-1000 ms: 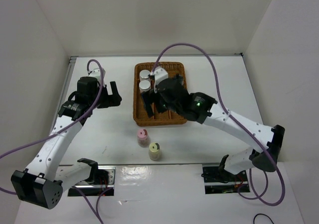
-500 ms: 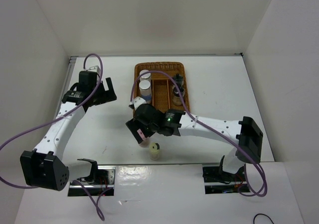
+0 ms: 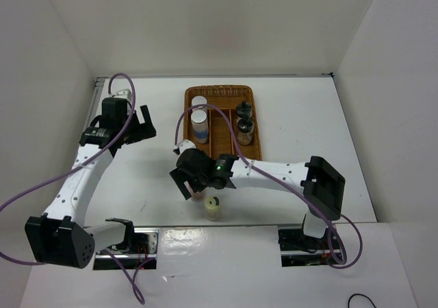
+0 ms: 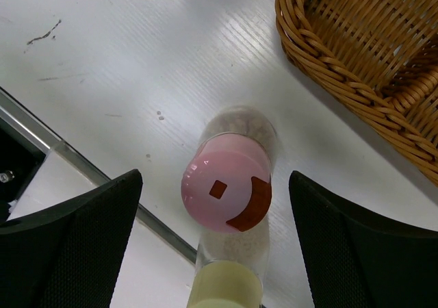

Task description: Organize the condiment bottles

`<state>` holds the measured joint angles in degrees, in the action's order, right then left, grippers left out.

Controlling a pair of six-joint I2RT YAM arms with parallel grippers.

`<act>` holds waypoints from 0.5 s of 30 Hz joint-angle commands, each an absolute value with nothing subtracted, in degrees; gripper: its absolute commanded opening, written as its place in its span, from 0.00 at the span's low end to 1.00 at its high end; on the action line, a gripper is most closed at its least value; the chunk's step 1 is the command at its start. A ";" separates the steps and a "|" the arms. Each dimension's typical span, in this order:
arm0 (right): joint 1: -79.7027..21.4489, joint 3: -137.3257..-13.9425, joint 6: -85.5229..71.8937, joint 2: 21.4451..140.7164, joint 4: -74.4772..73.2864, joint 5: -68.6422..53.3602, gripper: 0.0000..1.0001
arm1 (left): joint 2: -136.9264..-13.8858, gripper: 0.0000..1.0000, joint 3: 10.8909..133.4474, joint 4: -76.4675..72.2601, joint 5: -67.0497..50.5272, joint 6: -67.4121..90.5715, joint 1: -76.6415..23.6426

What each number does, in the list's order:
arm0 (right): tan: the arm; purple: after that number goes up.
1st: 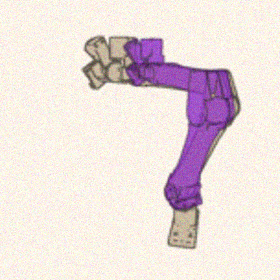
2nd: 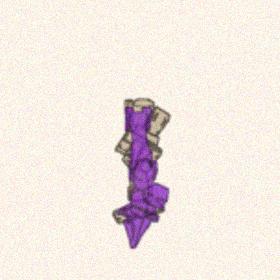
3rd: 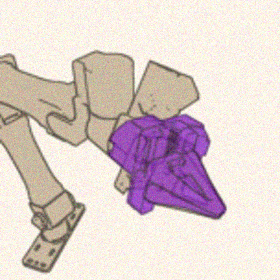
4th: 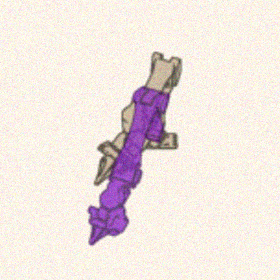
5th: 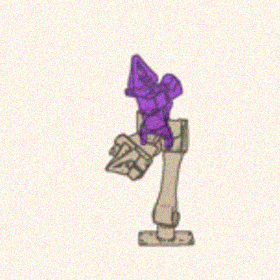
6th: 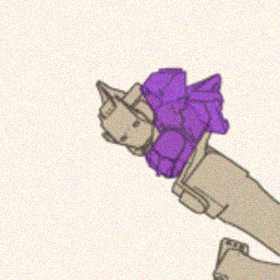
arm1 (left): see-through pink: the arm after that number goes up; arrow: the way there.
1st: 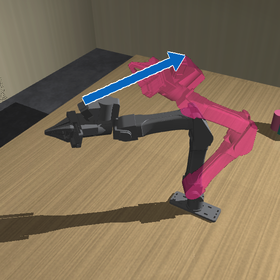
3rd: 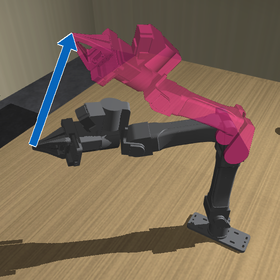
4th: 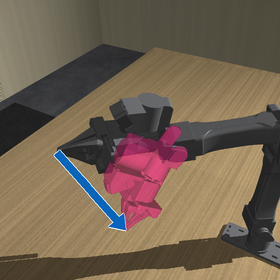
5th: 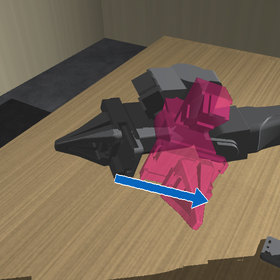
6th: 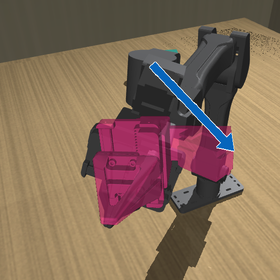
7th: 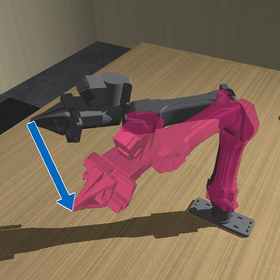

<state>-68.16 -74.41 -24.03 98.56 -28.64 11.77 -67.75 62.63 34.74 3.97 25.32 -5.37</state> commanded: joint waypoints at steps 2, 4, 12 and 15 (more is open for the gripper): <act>-68.12 -74.36 -25.40 99.14 -25.31 13.45 0.89 | -65.74 1.00 63.98 34.10 4.31 23.91 -4.92; -68.12 -74.36 -25.40 99.14 -25.84 13.97 0.84 | -65.22 1.00 63.46 34.10 4.31 23.91 -4.92; -68.12 -73.83 -25.93 99.67 -27.07 14.59 0.77 | -64.69 1.00 62.93 34.10 4.31 23.91 -4.92; -68.12 -73.83 -25.93 100.19 -27.60 14.59 0.73 | -64.69 1.00 62.40 34.10 3.78 23.91 -4.92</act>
<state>-68.16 -74.41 -25.26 98.91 -28.51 13.17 -66.11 62.59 34.74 3.99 25.23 -5.28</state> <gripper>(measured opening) 0.740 1.000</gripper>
